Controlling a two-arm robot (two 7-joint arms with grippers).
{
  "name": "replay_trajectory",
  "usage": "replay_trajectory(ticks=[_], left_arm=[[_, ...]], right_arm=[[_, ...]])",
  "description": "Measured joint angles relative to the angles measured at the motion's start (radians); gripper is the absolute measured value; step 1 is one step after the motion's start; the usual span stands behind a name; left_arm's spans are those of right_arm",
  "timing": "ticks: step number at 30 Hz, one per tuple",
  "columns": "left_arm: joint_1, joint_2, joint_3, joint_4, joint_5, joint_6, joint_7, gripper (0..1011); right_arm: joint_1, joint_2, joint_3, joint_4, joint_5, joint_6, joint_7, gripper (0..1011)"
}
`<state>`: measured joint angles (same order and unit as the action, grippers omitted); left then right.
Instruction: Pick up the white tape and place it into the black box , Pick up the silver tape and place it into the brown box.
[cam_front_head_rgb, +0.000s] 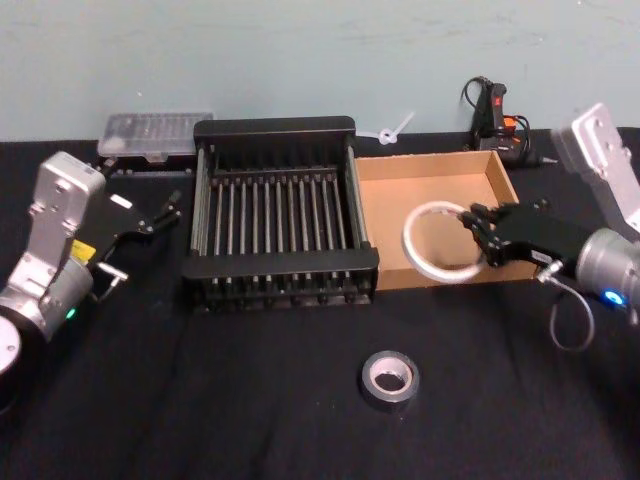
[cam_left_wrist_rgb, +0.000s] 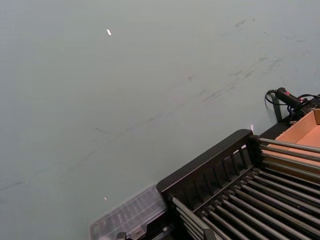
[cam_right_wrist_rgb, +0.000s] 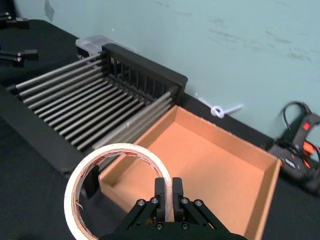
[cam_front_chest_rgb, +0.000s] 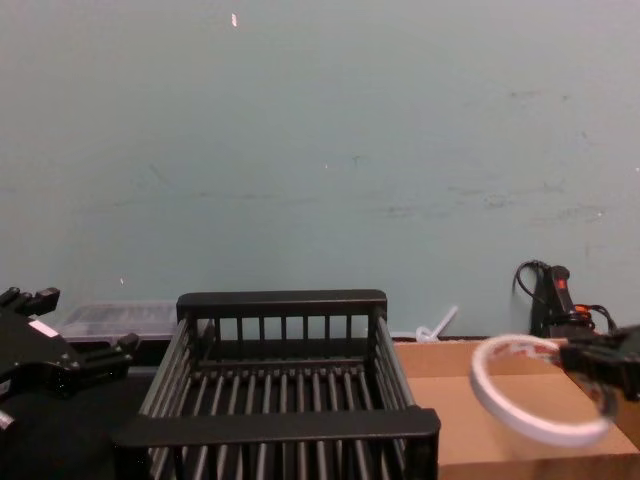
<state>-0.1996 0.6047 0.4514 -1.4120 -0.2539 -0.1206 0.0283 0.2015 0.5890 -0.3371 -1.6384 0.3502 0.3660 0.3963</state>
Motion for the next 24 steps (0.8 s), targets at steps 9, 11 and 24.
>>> replay_trajectory(ticks=[9,11,24], left_arm=[[0.000,0.000,0.000,0.000,0.000,0.000,0.000,1002],[0.000,0.000,0.000,0.000,0.000,0.000,0.000,1001],[0.000,0.000,0.000,0.000,0.000,0.000,0.000,1001]], right_arm=[[0.111,-0.073,-0.060,0.089,-0.041,-0.004,0.013,90],[0.139,-0.092,-0.074,0.115,-0.049,-0.006,0.020,90],[0.272,-0.196,-0.146,0.267,-0.090,-0.033,0.052,90]])
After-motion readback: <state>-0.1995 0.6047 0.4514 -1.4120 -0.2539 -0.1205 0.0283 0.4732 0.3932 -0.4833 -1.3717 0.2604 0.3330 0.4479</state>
